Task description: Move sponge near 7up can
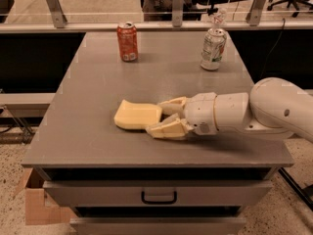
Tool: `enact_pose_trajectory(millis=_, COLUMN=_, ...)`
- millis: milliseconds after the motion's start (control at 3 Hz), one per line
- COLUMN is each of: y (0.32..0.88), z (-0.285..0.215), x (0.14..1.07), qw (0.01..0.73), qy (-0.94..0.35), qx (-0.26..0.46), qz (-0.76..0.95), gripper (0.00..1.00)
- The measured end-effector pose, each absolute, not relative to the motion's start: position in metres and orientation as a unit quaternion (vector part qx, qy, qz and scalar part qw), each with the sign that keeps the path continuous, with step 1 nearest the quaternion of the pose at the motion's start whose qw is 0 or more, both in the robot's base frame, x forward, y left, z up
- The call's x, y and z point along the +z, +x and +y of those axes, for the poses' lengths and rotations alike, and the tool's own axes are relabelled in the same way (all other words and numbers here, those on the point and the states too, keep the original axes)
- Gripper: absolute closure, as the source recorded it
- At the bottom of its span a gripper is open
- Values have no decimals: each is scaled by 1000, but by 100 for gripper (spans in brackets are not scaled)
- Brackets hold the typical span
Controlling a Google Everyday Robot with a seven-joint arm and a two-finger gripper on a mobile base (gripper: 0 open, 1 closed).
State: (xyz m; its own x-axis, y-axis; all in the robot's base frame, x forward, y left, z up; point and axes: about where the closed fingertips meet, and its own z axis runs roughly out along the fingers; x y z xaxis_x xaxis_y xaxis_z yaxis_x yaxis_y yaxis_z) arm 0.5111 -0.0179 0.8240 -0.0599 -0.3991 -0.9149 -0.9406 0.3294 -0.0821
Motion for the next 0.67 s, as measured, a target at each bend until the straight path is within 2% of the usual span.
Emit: enact_pose_trajectory(millis=667, y=514, z=-26, x=822, qw=480, qy=-497, qx=279, qz=667, gripper=100)
